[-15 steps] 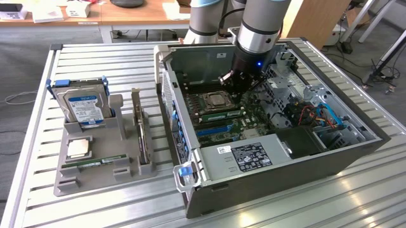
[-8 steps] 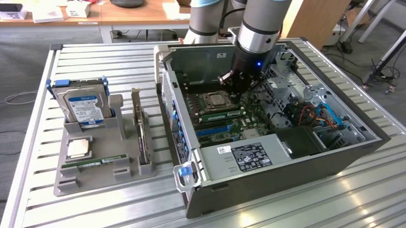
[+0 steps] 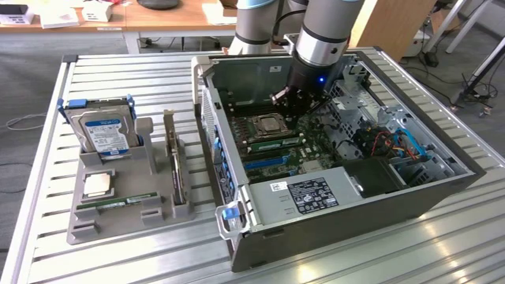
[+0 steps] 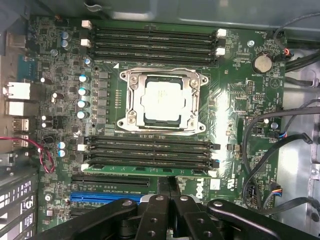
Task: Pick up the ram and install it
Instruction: 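Press down the ram until it locks into place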
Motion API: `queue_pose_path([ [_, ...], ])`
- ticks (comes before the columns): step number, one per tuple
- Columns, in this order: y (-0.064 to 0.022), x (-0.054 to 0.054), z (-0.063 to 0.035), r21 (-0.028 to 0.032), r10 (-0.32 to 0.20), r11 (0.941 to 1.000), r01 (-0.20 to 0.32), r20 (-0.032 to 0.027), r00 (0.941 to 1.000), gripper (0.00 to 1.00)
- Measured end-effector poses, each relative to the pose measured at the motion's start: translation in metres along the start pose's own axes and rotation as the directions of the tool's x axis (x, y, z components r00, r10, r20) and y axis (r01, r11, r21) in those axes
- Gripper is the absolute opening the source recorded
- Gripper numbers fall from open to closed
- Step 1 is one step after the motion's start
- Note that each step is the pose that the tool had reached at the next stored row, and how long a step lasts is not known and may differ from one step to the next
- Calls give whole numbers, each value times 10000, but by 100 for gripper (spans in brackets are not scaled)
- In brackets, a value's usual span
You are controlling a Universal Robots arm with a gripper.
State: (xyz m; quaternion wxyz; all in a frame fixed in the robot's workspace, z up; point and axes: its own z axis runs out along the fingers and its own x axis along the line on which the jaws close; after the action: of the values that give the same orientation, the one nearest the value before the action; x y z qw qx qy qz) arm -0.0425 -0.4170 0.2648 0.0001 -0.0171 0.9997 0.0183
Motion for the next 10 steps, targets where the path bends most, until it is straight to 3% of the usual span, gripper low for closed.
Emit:
queue_pose_path([
  [10, 1, 19, 2, -4, 9, 10000, -9, -17, 10000, 11],
])
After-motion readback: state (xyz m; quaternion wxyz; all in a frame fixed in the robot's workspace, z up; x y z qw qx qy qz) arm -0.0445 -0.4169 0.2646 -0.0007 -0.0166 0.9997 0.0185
